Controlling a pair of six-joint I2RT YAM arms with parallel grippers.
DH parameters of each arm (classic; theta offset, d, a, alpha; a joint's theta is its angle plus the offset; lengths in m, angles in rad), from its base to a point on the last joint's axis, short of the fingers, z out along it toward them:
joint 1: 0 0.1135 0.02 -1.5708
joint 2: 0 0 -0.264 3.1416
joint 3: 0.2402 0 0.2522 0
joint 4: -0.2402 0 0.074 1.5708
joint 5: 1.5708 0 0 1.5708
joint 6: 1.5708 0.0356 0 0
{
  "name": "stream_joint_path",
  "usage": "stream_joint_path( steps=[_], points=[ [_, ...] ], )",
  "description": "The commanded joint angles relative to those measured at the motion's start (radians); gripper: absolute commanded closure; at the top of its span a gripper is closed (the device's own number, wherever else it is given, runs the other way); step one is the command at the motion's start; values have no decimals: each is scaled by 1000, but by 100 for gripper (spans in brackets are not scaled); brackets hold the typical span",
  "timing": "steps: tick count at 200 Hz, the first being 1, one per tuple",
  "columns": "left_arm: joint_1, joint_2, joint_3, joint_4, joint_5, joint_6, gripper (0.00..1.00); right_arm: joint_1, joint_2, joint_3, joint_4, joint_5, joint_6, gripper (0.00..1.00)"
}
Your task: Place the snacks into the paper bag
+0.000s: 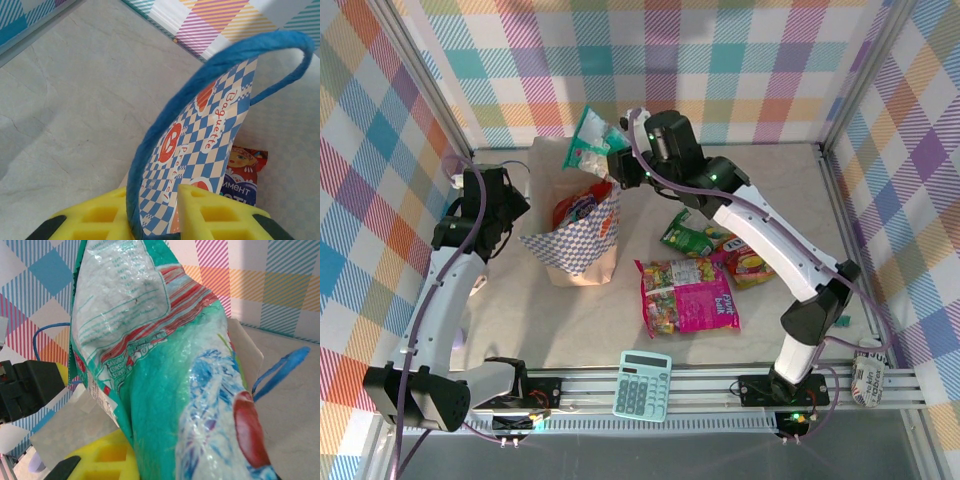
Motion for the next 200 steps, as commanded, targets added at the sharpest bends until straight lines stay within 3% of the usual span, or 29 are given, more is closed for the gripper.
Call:
stream_joint_path(
  steps=[1,200],
  points=[
    [8,-32,3,-29,0,20,74,7,2,62,31,7,-16,100],
    [10,-45,-8,-22,19,27,75,12,217,256,-13,-129,112,100]
  ],
)
